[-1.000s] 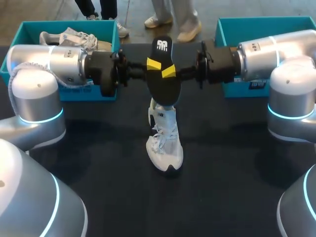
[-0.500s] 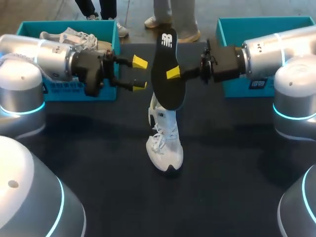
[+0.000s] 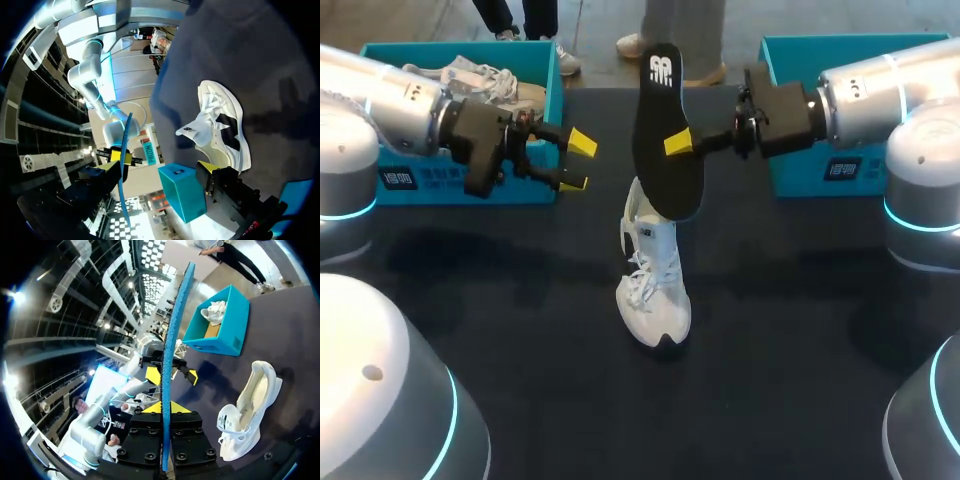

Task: Take the shoe out of the shoebox, open the shoe tongue, remove and reinsert the insole, then place the shoe into the shoebox

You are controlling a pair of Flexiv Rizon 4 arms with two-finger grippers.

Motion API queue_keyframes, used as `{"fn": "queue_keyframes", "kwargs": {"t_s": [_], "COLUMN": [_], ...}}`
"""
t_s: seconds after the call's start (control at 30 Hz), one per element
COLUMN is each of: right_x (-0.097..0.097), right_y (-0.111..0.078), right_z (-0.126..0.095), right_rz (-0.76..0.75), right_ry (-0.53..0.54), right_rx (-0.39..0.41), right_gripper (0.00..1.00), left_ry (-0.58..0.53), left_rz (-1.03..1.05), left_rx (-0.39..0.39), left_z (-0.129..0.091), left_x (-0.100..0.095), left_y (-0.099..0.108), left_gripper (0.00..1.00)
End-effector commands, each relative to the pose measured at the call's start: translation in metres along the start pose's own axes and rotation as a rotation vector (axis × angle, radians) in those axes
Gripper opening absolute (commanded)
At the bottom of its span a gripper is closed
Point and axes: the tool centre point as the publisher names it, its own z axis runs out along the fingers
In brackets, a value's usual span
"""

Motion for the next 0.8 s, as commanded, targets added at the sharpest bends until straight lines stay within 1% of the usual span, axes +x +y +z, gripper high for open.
{"fn": "queue_keyframes", "kwargs": {"t_s": [0.03, 0.73, 0.8], "right_x": [0.000, 0.000, -0.011], "right_y": [0.000, 0.000, 0.009], "right_z": [0.002, 0.002, -0.004], "right_rz": [0.000, 0.000, -0.051], "right_ry": [0.000, 0.000, -0.004], "right_rx": [-0.001, -0.001, -0.008], "right_gripper": [0.00, 0.00, 0.00], "left_ry": [0.005, 0.005, 0.005], "left_rz": [0.001, 0.001, 0.001], "left_rx": [-0.002, -0.002, -0.002], "left_z": [0.000, 0.000, 0.000], "left_x": [-0.001, -0.001, -0.001], "left_y": [-0.002, -0.002, -0.002], "left_gripper": [1.00, 1.00, 1.00]}}
